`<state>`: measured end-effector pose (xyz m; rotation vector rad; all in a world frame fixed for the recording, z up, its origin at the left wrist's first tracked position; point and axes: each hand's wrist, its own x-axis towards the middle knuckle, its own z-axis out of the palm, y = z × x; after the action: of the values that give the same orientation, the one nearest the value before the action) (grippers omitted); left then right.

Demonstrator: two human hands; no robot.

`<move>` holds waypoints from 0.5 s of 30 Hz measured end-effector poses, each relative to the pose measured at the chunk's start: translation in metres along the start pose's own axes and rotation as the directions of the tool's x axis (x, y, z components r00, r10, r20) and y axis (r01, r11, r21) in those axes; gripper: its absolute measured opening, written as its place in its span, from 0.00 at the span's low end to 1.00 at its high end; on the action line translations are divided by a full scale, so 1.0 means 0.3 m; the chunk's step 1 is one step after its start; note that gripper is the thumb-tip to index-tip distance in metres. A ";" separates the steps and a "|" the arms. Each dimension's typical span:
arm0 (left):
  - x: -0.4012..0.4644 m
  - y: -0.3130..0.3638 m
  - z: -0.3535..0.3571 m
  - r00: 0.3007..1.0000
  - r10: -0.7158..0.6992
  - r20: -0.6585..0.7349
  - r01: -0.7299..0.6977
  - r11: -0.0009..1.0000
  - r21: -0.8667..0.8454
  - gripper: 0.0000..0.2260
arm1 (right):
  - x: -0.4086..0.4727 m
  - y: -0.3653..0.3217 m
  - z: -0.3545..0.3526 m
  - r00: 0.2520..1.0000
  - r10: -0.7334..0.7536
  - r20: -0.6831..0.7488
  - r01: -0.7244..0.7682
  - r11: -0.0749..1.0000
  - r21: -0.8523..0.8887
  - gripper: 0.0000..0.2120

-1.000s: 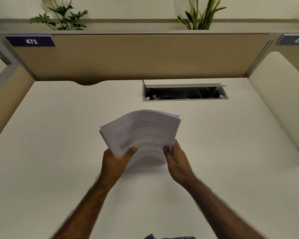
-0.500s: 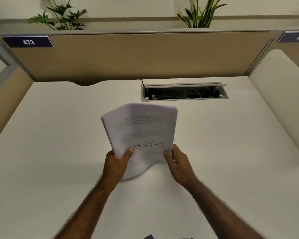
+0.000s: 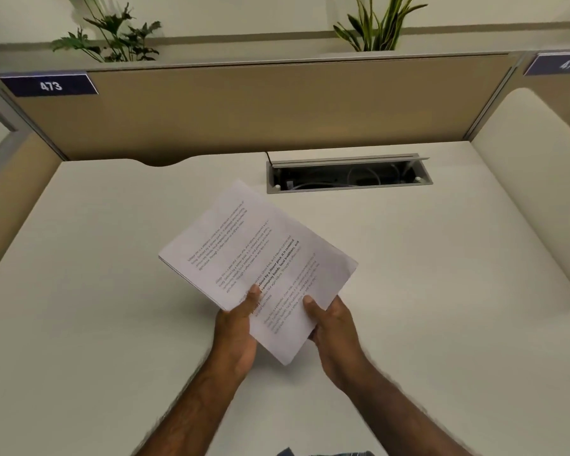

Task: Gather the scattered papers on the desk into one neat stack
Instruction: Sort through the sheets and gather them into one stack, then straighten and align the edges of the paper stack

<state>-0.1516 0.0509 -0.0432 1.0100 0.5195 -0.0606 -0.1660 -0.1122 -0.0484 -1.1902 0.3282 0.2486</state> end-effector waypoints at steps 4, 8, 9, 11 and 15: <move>0.015 0.013 -0.029 0.999 0.010 0.038 -0.006 0.996 -0.090 0.21 | 0.037 -0.037 -0.059 0.997 -0.023 -0.069 0.016 0.994 -0.109 0.14; 0.088 0.133 -0.119 0.993 0.085 0.083 -0.075 0.991 -0.112 0.20 | 0.080 -0.115 -0.189 0.998 -0.053 -0.035 0.047 0.987 -0.155 0.15; 0.107 0.166 -0.149 0.991 0.100 0.083 -0.094 0.993 -0.073 0.17 | 0.086 -0.134 -0.221 0.997 -0.074 -0.030 0.068 0.982 -0.175 0.14; 0.137 0.225 -0.203 0.990 0.123 0.067 -0.126 0.991 0.052 0.13 | 0.093 -0.165 -0.272 0.992 -0.123 -0.022 0.115 0.967 -0.226 0.13; 0.150 0.258 -0.220 0.974 0.135 0.181 -0.192 0.917 0.350 0.17 | 0.087 -0.187 -0.291 0.981 -0.194 0.011 0.183 0.905 -0.385 0.11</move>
<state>-0.1157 0.1554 -0.0297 1.3999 0.2837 -0.0865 -0.1322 -0.2131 -0.0389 -1.6059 0.1886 0.1290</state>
